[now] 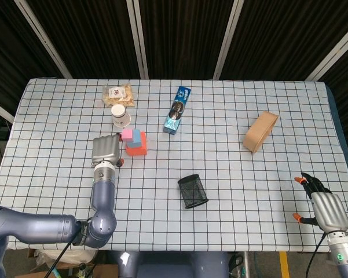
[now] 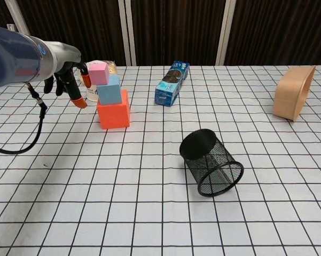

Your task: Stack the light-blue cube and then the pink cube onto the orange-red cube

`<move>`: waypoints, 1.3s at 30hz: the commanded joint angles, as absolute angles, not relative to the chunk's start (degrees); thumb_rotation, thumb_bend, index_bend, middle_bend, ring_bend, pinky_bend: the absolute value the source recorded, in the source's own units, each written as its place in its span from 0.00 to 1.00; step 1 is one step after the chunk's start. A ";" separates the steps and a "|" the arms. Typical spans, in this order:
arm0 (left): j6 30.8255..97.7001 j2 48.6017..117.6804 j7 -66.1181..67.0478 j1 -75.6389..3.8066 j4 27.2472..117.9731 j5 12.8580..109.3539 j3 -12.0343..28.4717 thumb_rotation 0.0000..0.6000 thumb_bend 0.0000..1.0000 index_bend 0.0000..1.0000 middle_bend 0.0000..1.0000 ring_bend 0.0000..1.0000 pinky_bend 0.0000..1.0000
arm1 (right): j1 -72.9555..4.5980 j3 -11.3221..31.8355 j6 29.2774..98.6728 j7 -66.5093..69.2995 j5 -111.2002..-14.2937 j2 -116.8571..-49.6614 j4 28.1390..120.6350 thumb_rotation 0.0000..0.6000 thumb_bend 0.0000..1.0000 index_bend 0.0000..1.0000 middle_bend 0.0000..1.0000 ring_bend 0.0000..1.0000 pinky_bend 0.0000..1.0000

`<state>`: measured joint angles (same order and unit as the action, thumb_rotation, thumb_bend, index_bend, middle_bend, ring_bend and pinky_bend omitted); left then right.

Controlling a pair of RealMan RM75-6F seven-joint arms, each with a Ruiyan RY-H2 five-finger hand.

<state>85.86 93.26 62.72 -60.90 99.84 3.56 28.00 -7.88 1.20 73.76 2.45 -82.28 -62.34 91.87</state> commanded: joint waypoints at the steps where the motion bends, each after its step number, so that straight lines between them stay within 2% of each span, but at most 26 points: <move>1: 85.85 93.18 62.53 -60.88 99.99 3.70 28.05 1.00 0.32 0.28 0.84 0.68 0.71 | -7.91 1.20 73.70 2.40 -82.25 -62.36 91.89 1.00 0.14 0.19 0.11 0.13 0.35; 24: 86.43 93.54 61.83 -61.55 101.49 3.93 28.39 1.00 0.32 0.26 0.85 0.69 0.72 | -7.86 1.15 73.84 2.81 -82.37 -62.16 92.00 1.00 0.14 0.19 0.11 0.13 0.35; 39: 87.06 90.65 61.95 -60.24 104.00 3.22 28.37 1.00 0.32 0.31 0.85 0.69 0.72 | -7.85 1.21 73.80 3.27 -82.26 -61.97 92.03 1.00 0.14 0.19 0.11 0.13 0.35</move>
<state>86.89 91.42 61.99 -60.66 103.12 3.22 28.36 -7.85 1.21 73.80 3.27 -82.26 -61.98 92.03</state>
